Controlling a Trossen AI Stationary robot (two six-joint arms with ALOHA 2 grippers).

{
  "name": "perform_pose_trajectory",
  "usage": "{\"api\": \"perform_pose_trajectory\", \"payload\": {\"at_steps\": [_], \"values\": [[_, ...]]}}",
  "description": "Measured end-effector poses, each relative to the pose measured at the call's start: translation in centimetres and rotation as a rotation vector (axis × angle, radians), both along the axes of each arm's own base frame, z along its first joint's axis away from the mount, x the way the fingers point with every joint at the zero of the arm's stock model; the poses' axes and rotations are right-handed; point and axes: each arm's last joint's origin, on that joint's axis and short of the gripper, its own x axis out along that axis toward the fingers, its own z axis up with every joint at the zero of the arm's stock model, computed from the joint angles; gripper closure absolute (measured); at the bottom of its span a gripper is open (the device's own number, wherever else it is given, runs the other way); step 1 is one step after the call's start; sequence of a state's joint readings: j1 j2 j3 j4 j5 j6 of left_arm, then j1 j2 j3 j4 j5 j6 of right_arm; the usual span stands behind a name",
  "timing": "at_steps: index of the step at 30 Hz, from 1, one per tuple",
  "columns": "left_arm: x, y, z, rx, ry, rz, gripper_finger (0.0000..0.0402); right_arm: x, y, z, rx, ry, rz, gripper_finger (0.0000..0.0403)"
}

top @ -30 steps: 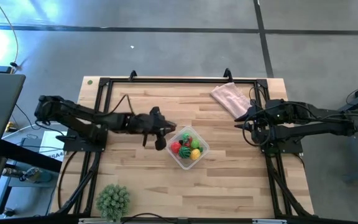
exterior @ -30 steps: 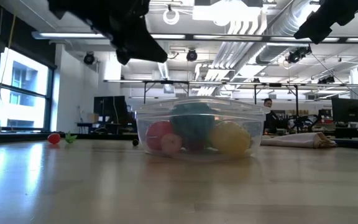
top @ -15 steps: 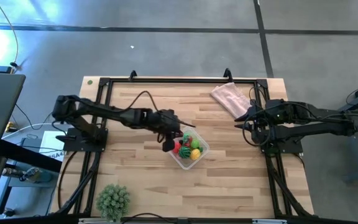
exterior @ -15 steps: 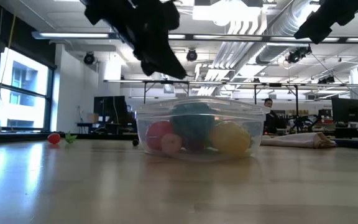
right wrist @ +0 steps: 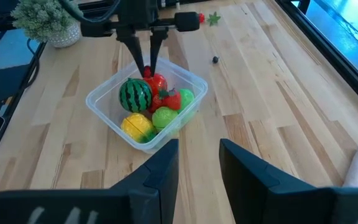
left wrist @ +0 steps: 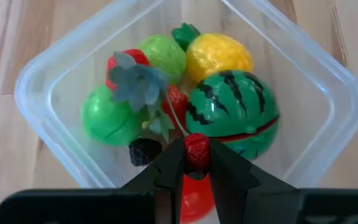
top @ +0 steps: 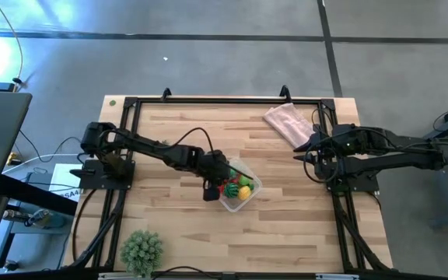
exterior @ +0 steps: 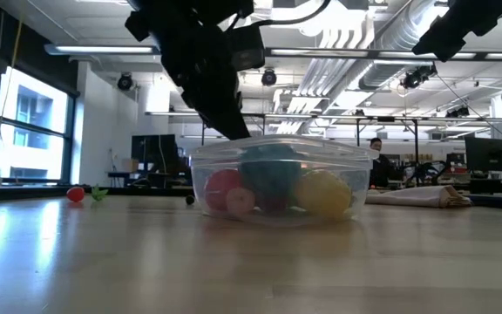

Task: Pick and placing Produce into tupperware
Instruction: Put the red cherry into the transparent container, then put the blueberry into the transparent container

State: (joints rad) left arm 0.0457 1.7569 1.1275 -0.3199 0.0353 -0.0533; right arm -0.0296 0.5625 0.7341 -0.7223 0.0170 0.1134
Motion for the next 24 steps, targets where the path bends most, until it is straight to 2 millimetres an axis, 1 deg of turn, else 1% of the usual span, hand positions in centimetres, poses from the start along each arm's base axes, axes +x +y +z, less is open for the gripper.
{"api": "perform_pose_trajectory", "payload": {"at_steps": [12, 15, 21, 24], "values": [[-0.01, 0.02, 0.01, 0.005, 0.001, 0.007, 0.0342, 0.00, 0.01, 0.00, 0.002, 0.000, 0.001, 0.0297], [-0.01, 0.01, 0.01, 0.006, 0.001, 0.008, 0.0324, 0.00, 0.01, -0.01, 0.002, 0.000, 0.002, 0.0297], [-0.01, 0.17, 0.00, 0.029, 0.001, 0.060, 0.0270, 0.00, 0.01, -0.01, 0.003, 0.000, 0.001, 0.0297], [0.06, 0.18, 0.07, 0.031, -0.009, 0.063, 0.0250, 0.00, 0.01, 0.00, 0.001, 0.000, 0.002, 0.0297]]}}
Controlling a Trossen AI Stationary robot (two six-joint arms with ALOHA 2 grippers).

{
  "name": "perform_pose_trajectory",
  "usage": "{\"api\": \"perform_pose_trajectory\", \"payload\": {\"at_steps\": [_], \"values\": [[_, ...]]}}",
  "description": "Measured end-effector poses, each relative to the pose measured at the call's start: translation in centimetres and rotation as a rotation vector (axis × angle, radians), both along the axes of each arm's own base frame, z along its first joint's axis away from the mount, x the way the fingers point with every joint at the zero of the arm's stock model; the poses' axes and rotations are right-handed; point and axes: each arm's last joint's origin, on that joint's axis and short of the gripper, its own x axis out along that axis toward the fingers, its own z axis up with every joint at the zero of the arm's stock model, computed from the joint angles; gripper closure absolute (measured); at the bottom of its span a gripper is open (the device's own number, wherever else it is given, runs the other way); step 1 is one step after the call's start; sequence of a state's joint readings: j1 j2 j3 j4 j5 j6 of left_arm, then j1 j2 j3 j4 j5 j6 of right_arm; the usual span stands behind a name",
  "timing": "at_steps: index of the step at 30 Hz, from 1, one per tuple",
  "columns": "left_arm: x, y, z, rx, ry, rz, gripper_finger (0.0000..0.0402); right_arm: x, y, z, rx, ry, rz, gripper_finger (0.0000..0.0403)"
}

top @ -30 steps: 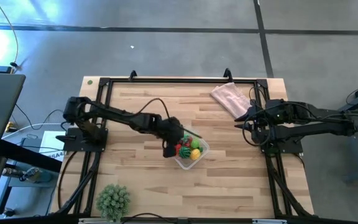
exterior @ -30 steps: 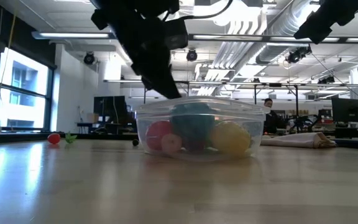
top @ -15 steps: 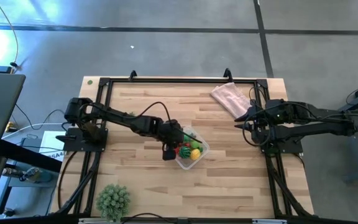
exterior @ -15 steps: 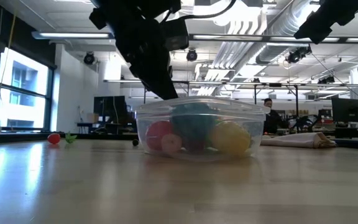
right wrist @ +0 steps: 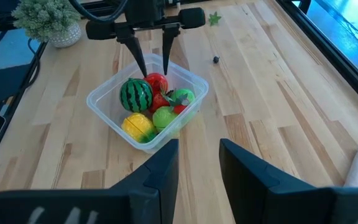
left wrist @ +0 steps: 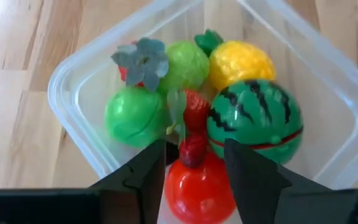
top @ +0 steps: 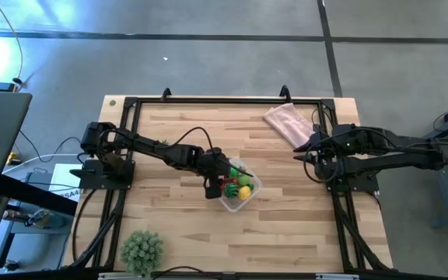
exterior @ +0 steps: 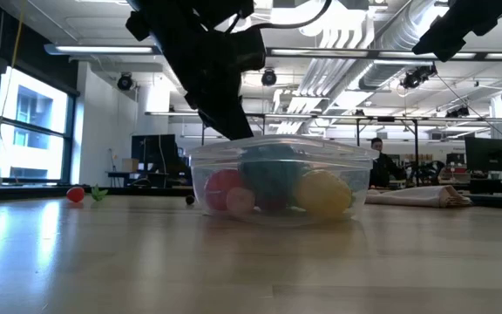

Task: Pick and placing Produce into tupperware
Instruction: Put the blueberry into the transparent container

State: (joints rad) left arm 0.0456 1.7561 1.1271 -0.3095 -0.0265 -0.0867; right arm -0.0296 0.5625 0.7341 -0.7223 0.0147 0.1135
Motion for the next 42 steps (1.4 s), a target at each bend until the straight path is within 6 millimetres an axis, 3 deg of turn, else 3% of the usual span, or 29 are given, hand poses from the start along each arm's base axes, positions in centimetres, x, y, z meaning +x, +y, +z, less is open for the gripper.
{"api": "perform_pose_trajectory", "payload": {"at_steps": [5, 9, 16, 23, 32, 38, 42], "values": [[0.3, 0.0, 0.4, -0.042, -0.033, 0.058, 0.0239, 0.0, 0.0, 0.0, 0.000, 0.000, 0.000, 0.0297], [0.8, 0.1, 1.8, -0.033, -0.033, 0.072, 0.0247, 0.0, 0.0, 0.0, 0.000, 0.000, 0.000, 0.0297], [1.1, 0.7, 6.0, 0.040, 0.060, 0.131, 0.0270, 0.0, 0.0, 0.0, 0.001, 0.000, 0.000, 0.0297], [0.2, 2.7, 9.9, 0.057, 0.155, 0.246, 0.0295, 0.0, 0.0, 0.0, 0.001, 0.000, 0.000, 0.0297], [-3.1, 6.3, 11.2, -0.044, 0.253, 0.479, 0.0320, 0.0, 0.0, 0.0, 0.001, 0.000, -0.001, 0.0297], [-5.7, 6.9, 11.6, -0.082, 0.187, 0.510, 0.0323, 0.0, 0.0, 0.0, 0.000, 0.000, 0.000, 0.0297], [-7.5, 6.9, 10.5, -0.114, 0.106, 0.496, 0.0323, 0.0, 0.0, 0.0, 0.001, 0.000, 0.000, 0.0297]]}}
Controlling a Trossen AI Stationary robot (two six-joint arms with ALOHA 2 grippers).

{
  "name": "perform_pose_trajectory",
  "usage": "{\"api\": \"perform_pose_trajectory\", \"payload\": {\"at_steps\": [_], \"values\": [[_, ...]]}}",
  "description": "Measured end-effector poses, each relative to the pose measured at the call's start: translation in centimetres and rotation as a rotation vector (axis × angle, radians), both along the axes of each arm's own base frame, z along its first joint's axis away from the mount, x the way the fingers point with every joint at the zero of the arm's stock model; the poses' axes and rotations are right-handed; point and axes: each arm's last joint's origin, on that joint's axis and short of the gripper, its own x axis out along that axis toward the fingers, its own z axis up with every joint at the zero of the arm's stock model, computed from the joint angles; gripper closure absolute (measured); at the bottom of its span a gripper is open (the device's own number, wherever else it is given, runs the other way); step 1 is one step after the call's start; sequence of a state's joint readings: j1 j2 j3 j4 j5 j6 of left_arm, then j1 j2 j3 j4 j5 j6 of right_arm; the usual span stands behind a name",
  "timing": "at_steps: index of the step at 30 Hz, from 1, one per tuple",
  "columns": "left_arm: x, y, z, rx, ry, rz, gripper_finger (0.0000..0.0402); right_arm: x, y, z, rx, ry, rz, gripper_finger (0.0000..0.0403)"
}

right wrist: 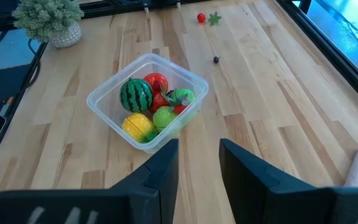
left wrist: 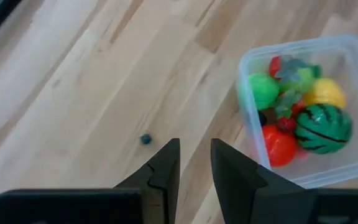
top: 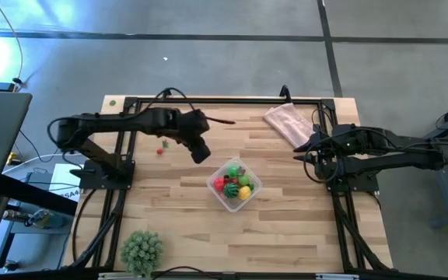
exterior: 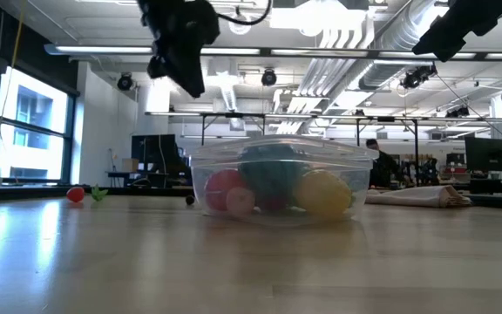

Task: Pick and placing Produce into tupperware
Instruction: Put the blueberry into the transparent container

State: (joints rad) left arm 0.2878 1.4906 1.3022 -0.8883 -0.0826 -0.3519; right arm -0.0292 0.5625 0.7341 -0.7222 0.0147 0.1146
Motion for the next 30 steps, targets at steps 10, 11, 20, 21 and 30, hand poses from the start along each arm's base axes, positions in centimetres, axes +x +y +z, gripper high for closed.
{"api": "perform_pose_trajectory", "payload": {"at_steps": [10, 11, 20, 21, 30], "values": [[-4.1, 1.2, -7.5, -0.011, -0.102, -0.028, 0.0325, 0.0, 0.0, 0.0, 0.000, 0.000, 0.000, 0.0297], [-4.3, 1.4, -8.1, 0.015, -0.087, -0.026, 0.0325, 0.0, 0.0, 0.0, -0.001, 0.000, 0.000, 0.0297], [-4.6, 1.3, -10.8, 0.102, -0.072, -0.129, 0.0317, 0.0, 0.0, 0.0, 0.000, 0.000, 0.000, 0.0297], [-4.5, 1.3, -10.9, 0.107, -0.078, -0.137, 0.0313, 0.0, 0.0, 0.0, -0.001, 0.000, 0.000, 0.0297], [-4.6, 1.3, -11.4, 0.145, -0.095, -0.176, 0.0239, 0.0, 0.0, 0.0, -0.001, 0.000, 0.000, 0.0297]]}}
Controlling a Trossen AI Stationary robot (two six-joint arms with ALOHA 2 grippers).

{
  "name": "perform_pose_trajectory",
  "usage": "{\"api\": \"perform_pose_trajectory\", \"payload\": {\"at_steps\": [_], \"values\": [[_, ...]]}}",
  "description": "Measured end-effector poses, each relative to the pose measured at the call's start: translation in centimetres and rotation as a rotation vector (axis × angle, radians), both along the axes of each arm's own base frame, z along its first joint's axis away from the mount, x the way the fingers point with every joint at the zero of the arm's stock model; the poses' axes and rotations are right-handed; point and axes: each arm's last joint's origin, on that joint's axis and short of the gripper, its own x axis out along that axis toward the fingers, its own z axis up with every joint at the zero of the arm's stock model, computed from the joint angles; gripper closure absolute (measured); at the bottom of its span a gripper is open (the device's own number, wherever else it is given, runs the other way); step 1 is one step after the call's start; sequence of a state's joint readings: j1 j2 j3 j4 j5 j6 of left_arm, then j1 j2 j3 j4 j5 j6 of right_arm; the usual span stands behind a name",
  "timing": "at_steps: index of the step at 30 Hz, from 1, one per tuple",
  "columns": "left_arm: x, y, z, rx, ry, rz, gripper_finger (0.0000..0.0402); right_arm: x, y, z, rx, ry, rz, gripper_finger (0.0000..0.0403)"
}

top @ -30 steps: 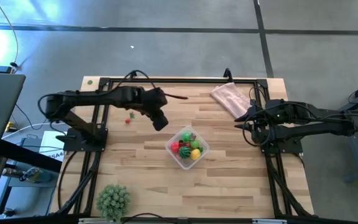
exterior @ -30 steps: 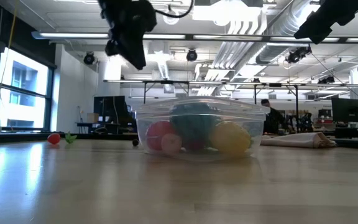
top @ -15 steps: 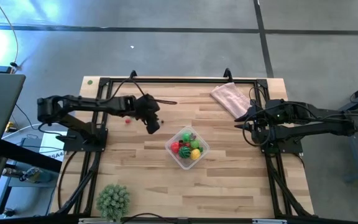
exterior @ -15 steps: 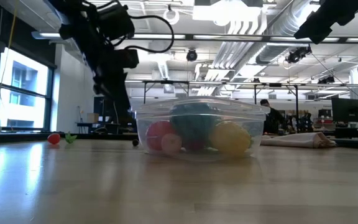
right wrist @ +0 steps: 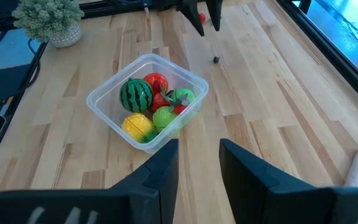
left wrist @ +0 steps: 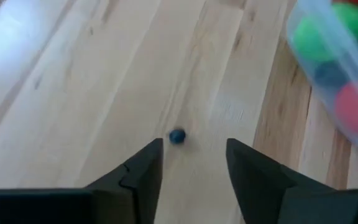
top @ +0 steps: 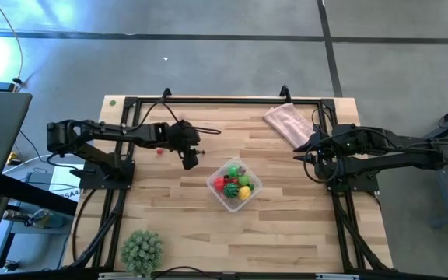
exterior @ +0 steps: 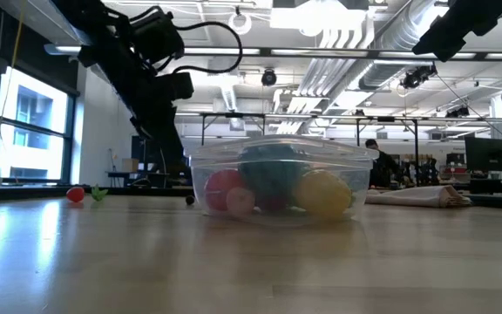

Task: Pick and placing Produce into tupperware
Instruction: Put the blueberry into the transparent container

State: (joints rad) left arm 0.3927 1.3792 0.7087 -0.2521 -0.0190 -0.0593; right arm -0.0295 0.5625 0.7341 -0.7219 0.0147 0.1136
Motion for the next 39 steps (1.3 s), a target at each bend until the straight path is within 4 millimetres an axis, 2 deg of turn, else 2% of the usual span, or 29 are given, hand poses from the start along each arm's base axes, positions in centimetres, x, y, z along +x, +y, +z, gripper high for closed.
{"api": "perform_pose_trajectory", "payload": {"at_steps": [6, 24, 39], "values": [[-0.2, -0.1, -1.3, -0.019, 0.014, 0.021, 0.0208, 0.0, 0.0, 0.0, 0.000, 0.000, 0.000, 0.0297], [1.4, 0.7, -6.1, -0.008, 0.129, 0.018, 0.0213, 0.0, 0.0, 0.0, 0.000, 0.000, 0.000, 0.0297], [2.1, 1.0, -6.6, 0.042, 0.100, -0.038, 0.0213, 0.0, 0.0, 0.0, 0.000, 0.000, 0.000, 0.0297]]}}
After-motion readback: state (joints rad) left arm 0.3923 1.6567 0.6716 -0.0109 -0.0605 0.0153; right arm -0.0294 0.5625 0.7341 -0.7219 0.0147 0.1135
